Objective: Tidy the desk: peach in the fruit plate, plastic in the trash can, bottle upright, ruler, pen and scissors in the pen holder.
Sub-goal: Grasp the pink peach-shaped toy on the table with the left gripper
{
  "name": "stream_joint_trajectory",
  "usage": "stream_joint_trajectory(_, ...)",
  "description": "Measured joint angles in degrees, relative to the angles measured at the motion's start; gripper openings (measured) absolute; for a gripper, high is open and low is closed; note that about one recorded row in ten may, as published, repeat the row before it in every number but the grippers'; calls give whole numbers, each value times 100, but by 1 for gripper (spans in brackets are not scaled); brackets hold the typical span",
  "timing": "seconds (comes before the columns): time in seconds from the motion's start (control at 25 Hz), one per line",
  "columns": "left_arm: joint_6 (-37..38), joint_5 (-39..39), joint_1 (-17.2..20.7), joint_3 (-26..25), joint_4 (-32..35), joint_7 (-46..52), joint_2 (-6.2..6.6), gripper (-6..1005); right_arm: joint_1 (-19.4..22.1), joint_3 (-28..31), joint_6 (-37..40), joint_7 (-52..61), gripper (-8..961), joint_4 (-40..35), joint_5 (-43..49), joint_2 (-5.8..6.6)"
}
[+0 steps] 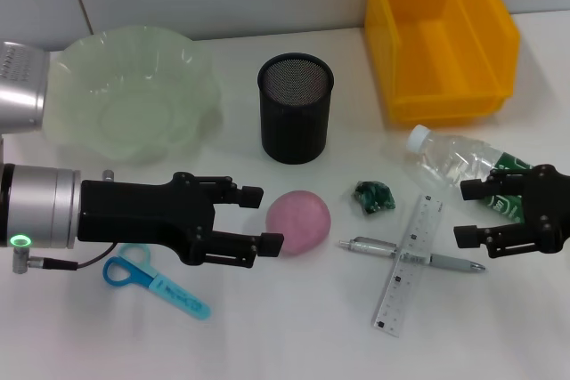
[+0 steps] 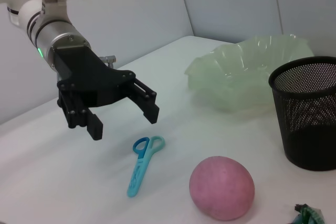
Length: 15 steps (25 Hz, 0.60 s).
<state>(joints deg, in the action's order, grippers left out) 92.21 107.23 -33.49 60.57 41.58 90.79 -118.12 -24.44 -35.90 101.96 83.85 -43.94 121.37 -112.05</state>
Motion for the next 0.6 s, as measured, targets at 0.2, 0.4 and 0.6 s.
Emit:
stream_joint_trajectory(0.2, -1, 0, 0, -3, -1, 0, 0, 790, 9, 1, -1, 0, 832, -9, 0, 0)
stream_joint_trajectory(0.4, -41, 0, -26, 23, -1, -9, -11, 788, 10, 5, -9, 0, 832, -12, 0, 6)
stream_joint_trajectory(0.6, -268, -21, -60, 26, 0, -54, -37, 786, 9, 5, -73, 1, 832, 0, 27, 8)
